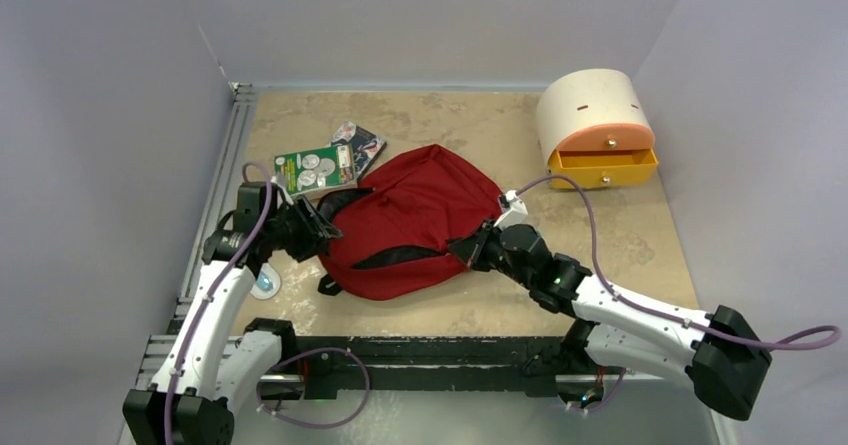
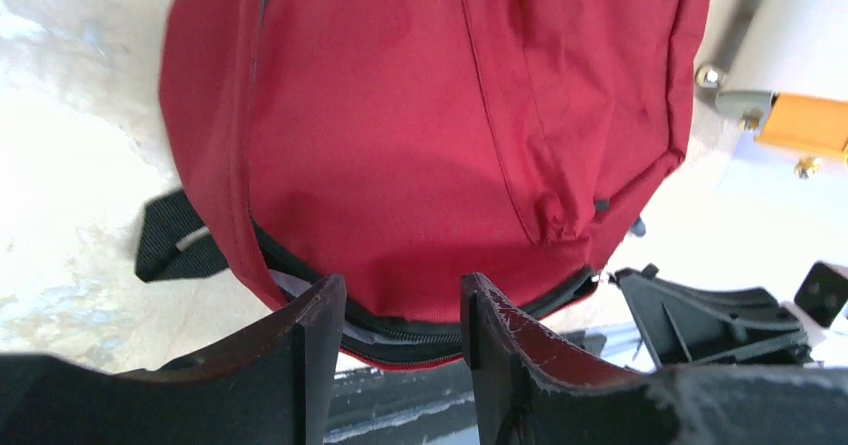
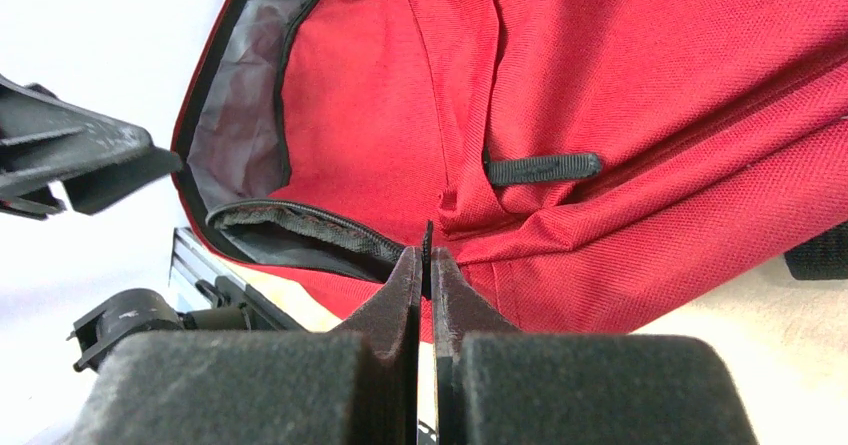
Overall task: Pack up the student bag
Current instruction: Unzip the student bag at the center of the board.
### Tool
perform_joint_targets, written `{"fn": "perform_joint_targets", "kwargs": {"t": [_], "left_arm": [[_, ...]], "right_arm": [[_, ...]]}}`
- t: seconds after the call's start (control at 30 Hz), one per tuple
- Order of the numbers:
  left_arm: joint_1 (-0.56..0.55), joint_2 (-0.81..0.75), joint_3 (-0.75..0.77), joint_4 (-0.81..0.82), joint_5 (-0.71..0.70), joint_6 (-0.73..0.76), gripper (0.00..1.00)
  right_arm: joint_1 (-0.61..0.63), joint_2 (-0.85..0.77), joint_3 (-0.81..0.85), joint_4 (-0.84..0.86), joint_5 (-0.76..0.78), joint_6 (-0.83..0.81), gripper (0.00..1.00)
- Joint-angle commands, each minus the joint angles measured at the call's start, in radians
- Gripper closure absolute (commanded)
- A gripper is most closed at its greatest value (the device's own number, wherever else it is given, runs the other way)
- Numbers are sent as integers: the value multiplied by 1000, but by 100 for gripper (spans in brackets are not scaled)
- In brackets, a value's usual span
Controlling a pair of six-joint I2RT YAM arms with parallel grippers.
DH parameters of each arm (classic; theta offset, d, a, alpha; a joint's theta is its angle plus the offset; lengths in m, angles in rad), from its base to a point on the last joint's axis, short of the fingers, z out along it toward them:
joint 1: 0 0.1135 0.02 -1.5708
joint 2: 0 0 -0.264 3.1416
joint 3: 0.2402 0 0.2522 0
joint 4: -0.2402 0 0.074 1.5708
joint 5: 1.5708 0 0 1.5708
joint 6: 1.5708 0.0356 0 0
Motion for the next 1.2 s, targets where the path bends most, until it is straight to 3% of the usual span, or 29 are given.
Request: {"fn": "perform_joint_targets", "kwargs": {"t": [0.0,0.33,0.57,0.7,0.83,1.0,1.17], "left_arm": [[5,-49,-85,49,136,-69,54],[0,-137,-100,-77,102,-138,54],[-40,-153,-51,-61,125,-156,55],[-160,-129,-46,-7,83,-120,57],[-363,-45,-60,117,22,-107,63],[-697,87,22,195,-249,-24,66],[-774,217,101,278,-308,191,63]], "right_arm": [[-3,25,12,94,-22,15,100],[-4,67,19,123,-39,24,100],[-3,88,8,158,-41,32,100],[-3,95,-1,176,-40,35,100],[-3,107,0,185,-41,40,100],[-5,96,10,163,-39,42,100],[-4,60,-5,141,-41,51,100]]}}
